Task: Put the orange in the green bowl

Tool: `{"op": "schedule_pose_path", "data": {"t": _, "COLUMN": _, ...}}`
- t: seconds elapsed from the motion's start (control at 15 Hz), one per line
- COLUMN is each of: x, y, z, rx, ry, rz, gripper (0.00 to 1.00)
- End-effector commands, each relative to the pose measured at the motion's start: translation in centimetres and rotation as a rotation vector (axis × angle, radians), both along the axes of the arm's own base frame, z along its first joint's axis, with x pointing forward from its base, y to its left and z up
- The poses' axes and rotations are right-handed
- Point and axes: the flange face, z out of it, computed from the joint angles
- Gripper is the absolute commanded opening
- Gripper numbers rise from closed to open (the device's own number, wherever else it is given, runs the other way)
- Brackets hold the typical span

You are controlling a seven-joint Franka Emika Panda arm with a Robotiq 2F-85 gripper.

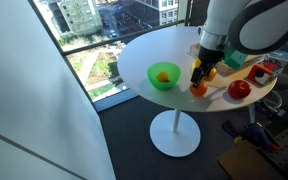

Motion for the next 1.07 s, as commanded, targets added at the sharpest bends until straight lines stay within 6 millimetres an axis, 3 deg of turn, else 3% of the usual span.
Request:
{"op": "schedule_pose_path", "data": {"t": 0.0, "x": 0.8, "y": 0.8, "z": -0.4, "rx": -0.007, "ry": -0.014, "rz": 0.016, "gripper": 1.00}}
{"op": "schedule_pose_path", "data": {"t": 0.93, "x": 1.2, "y": 1.2, "z": -2.3, "rx": -0.024, "ry": 0.007, "rz": 0.048, "gripper": 1.00}}
{"op": "schedule_pose_path", "data": {"t": 1.0, "x": 1.2, "y": 1.2, "z": -2.3, "rx": -0.029, "ry": 0.007, "rz": 0.051, "gripper": 0.94}}
